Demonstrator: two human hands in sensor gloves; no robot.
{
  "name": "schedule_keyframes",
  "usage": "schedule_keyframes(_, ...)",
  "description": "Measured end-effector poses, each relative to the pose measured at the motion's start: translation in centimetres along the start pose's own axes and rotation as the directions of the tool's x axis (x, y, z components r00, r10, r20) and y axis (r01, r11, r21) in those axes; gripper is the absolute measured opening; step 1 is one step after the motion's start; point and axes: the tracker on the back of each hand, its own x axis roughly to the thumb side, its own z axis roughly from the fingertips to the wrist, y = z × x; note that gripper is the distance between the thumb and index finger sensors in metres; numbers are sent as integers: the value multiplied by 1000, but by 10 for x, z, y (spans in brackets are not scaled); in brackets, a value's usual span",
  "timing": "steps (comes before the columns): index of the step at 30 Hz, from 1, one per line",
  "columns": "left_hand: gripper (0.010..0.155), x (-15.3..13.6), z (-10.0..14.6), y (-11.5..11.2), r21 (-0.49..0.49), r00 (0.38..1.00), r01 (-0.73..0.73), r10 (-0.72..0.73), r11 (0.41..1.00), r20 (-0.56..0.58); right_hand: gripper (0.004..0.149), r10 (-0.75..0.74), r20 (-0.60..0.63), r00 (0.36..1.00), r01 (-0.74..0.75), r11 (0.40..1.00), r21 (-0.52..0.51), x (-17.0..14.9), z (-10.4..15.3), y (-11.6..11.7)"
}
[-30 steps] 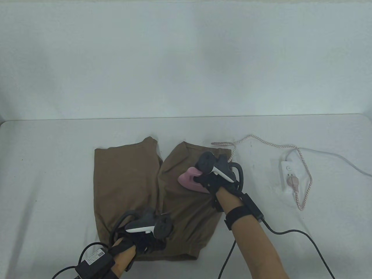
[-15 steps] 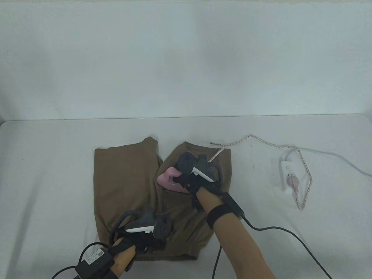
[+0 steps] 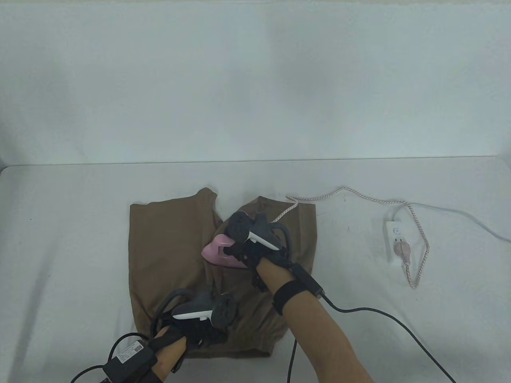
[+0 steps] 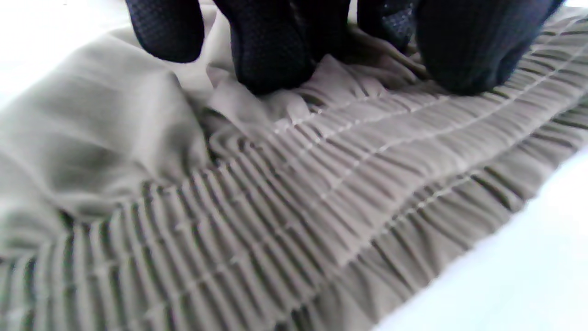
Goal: Iron shorts with electric iron on table
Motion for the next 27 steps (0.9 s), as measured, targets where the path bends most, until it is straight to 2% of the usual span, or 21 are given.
schedule_keyframes(8,72,0,0,0,0,1000,1,-1,1000,0,47,51,-14,999,-51,999,-3,-29,19,-4)
schedule_keyframes(17,72,0,0,0,1,1000,-2,2,1000,-2,47,38,-70,997,-38,999,-6,-71,41,-11)
schedule_keyframes(27,72,0,0,0,1,1000,-2,2,1000,-3,47,45,-88,995,-47,999,-15,-80,49,-12)
